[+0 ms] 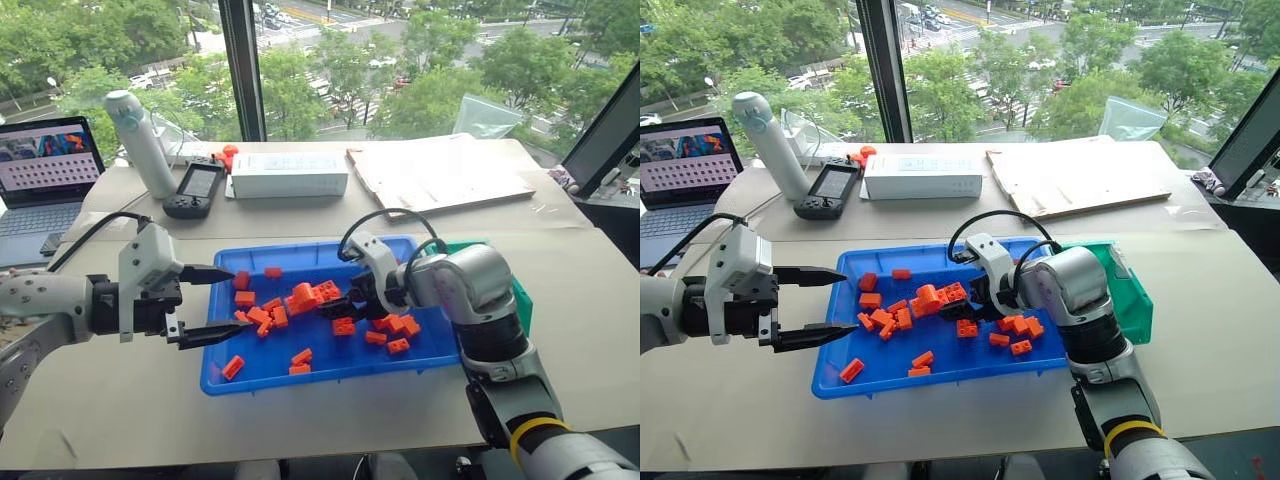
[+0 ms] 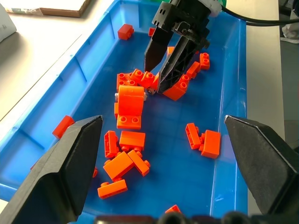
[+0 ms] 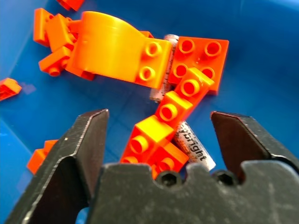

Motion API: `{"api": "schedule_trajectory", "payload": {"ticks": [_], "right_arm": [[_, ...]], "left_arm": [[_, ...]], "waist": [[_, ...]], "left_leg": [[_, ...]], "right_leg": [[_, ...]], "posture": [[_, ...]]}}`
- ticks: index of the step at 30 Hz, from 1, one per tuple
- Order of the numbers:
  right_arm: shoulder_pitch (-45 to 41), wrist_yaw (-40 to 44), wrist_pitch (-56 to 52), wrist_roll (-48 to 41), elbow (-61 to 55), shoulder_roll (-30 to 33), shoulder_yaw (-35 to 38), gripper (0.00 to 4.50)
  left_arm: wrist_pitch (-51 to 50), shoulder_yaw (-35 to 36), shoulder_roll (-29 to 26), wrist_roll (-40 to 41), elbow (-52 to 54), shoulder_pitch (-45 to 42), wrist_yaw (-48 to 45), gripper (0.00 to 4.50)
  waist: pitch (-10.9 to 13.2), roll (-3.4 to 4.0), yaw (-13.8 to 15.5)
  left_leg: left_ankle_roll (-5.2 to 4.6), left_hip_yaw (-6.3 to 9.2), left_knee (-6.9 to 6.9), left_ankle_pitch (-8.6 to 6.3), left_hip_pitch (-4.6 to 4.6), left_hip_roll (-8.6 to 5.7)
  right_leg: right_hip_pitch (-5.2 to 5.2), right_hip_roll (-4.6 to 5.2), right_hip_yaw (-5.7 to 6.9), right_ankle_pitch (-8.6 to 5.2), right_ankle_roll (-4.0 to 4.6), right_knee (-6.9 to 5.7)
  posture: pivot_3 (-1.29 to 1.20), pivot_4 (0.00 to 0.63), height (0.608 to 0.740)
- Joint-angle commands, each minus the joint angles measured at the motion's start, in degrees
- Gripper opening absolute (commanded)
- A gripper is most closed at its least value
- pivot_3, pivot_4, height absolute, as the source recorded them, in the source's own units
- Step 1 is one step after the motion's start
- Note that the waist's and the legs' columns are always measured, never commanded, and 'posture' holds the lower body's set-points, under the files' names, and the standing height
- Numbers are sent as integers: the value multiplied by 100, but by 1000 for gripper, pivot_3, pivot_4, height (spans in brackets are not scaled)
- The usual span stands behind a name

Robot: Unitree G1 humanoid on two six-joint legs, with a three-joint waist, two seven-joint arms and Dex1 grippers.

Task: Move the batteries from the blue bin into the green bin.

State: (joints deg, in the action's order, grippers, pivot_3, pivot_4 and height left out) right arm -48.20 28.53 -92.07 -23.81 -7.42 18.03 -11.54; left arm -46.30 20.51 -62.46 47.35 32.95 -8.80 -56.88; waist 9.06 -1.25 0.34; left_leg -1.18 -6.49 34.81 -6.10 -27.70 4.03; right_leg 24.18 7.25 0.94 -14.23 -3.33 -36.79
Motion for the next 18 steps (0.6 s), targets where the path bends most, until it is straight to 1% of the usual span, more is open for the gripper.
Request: {"api": "schedule_trajectory", "payload": {"ticks": [1, 6, 8, 12, 14, 15, 17, 18], "right_arm": [[-39, -148, -43, -45, -224, 77, -53, 2495], [-121, -191, -38, -63, -294, 155, -83, 762], [-223, -110, -41, -186, -353, 269, -38, 507], [-515, 154, -43, -556, -360, 645, 73, 502], [-726, 345, 152, -533, -260, 1008, 7, 502], [-766, 488, 461, -468, -239, 1232, -125, 502], [-726, 840, 1401, -92, -102, 1799, -646, 502], [-706, 955, 1731, 49, -29, 1985, -841, 502]], "left_arm": [[117, 83, 18, 51, 109, -79, 12, 4500], [155, 12, 32, 10, 40, -134, -8, 4500], [171, -18, 39, -6, 18, -156, -20, 4500], [189, -60, 54, -17, -8, -191, -36, 4500], [205, -104, 78, -34, -23, -222, -37, 4500], [211, -124, 90, -41, -26, -238, -35, 4500], [223, -164, 114, -57, -30, -267, -33, 4500], [230, -177, 121, -66, -32, -275, -32, 4500]], "waist": [[0, 0, -4], [0, 0, -4], [0, 0, -2], [0, 0, -3], [1, 0, 1], [1, 1, 3], [1, 1, 20], [1, 0, 24]], "left_leg": [[0, 0, 0, 0, 0, 0], [0, 0, 0, 0, 0, 0], [0, 0, 0, 0, 0, 0], [0, 0, 0, 0, 0, 0], [0, 0, -1, 0, 0, 1], [0, 0, -2, 0, -1, 1], [0, 0, -1, 0, -1, 1], [0, -1, -2, 0, -1, 0]], "right_leg": [[0, 0, 0, 0, 0, 0], [0, 0, 0, 0, 0, 1], [0, 0, 0, 0, 0, 1], [0, 0, 0, 0, 0, 2], [1, 0, 0, -1, 1, 2], [2, 0, -1, -1, 2, 2], [1, 0, 0, -2, 2, 6], [1, 0, 0, -2, 2, 12]], "posture": [[0, 150, 733], [0, 150, 733], [0, 150, 733], [0, 150, 733], [0, 150, 733], [0, 150, 733], [0, 150, 733], [0, 150, 733]]}}
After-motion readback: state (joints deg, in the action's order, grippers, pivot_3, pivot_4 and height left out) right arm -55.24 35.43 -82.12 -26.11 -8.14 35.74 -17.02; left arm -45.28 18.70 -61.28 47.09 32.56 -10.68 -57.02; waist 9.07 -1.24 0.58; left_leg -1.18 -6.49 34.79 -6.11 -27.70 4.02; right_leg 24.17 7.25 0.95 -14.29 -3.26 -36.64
